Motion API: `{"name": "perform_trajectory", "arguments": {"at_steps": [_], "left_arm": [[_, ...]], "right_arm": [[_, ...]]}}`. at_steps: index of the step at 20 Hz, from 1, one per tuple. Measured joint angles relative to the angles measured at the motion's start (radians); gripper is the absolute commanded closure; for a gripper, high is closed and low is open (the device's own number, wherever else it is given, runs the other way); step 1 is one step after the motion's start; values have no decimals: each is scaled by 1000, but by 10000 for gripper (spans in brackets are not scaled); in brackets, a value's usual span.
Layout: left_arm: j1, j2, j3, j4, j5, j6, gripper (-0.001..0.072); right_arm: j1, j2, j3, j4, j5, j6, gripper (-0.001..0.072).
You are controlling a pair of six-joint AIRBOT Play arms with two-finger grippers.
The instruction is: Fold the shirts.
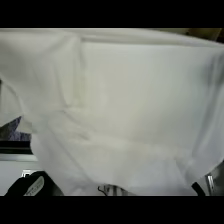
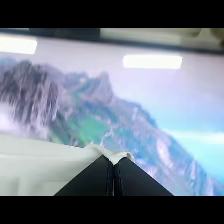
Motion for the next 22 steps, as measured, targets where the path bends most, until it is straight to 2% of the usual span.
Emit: {"name": "perform_trajectory", "arguments": {"at_steps": [2,5,12,15,18,22], "left_arm": [[-16,-90,-101,8,5,28,678],[-50,-267,-189,15,88,53,677],[-117,-664,-179,-71,439,68,676],[-142,-778,-157,-98,576,71,676],[-159,-858,-147,-111,660,71,676],[-153,-897,-143,-88,621,98,677]], "right_arm": [[2,-136,-41,29,7,-10,666],[23,-347,-72,60,-57,-15,666],[126,-704,-89,86,-459,25,666],[139,-794,-90,95,-606,88,666],[144,-856,-90,100,-679,142,666],[144,-884,-90,100,-666,191,666]]}}
